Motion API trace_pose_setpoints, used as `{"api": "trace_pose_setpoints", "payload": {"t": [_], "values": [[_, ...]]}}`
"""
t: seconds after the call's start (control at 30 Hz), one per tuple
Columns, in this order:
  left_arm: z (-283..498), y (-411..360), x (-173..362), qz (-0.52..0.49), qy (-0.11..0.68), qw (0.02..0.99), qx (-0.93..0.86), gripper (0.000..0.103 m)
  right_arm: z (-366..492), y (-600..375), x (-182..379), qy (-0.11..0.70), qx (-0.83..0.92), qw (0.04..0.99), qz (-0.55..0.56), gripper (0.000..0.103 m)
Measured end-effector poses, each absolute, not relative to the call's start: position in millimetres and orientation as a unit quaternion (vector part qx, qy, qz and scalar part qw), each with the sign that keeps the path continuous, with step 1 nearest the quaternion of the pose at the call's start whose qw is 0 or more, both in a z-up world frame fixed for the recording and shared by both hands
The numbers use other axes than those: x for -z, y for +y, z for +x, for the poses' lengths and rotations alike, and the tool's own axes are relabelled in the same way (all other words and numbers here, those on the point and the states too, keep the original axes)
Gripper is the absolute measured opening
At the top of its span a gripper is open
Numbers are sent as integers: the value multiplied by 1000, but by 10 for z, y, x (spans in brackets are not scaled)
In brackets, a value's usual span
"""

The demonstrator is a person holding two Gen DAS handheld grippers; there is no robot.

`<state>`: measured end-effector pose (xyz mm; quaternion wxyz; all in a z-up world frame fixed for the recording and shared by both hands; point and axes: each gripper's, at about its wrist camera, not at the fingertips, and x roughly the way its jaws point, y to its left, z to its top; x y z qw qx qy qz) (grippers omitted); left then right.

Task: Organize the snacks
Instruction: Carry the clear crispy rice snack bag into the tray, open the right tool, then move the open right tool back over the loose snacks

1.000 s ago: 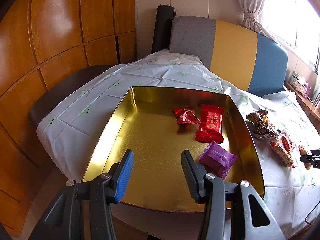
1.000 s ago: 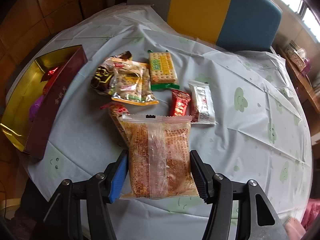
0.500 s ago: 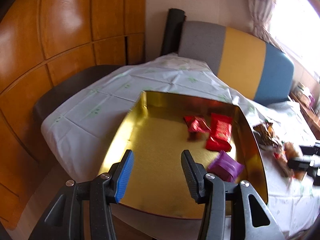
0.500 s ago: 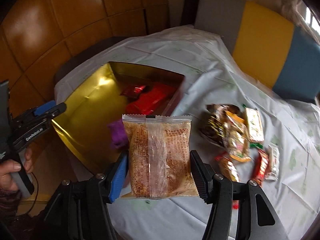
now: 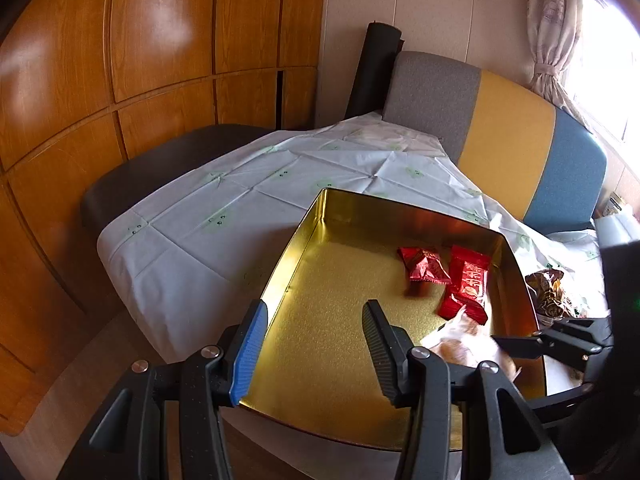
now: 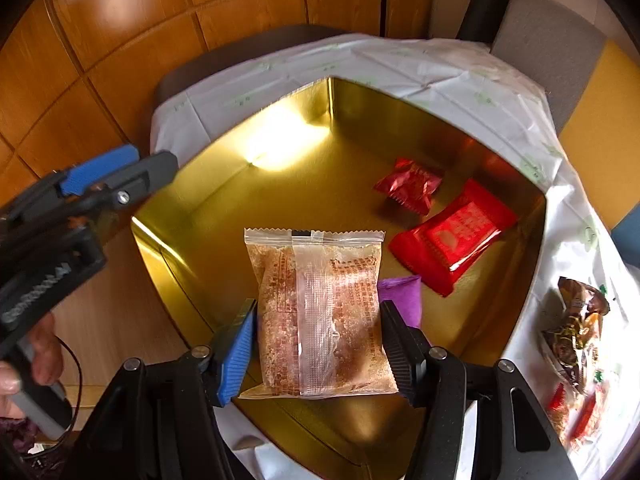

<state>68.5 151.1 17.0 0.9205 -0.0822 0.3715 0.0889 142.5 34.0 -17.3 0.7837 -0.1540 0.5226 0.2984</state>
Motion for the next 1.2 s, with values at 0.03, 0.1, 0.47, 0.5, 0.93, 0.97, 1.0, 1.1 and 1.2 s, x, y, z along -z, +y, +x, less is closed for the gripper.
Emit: {"api": "trace_pose_setpoints", "payload": {"t": [0.03,0.1,0.47,0.5,0.93,0.97,1.0,1.1,1.2], "values": [[688,1513,-162,-82,372,920,-90,50,1421,356,202,529,-299,778,-158,60],[693,1518,-146,-83,374,919,-90,50,1399,369,260,531,-301,774,-167,61],[684,1462,-109,-75,377,919,-87,50,1368,324,301,529,-301,775,-169,63],[680,1458,-108,-74,377,919,-86,50,1368,302,292,530,-299,777,-163,63],[631,1266,-134,-54,373,924,-64,50,1187,-318,-114,471,-263,838,-88,64],[622,1239,-134,-52,372,925,-61,50,1172,-371,-140,467,-257,842,-84,65],[609,1213,-135,-49,372,925,-57,50,1155,-447,-163,463,-251,847,-79,65],[601,1133,-130,-41,373,926,-50,50,1147,-654,-214,456,-231,857,-65,68],[586,1060,-126,-35,373,926,-42,50,1143,-872,-231,456,-208,864,-53,68]]}}
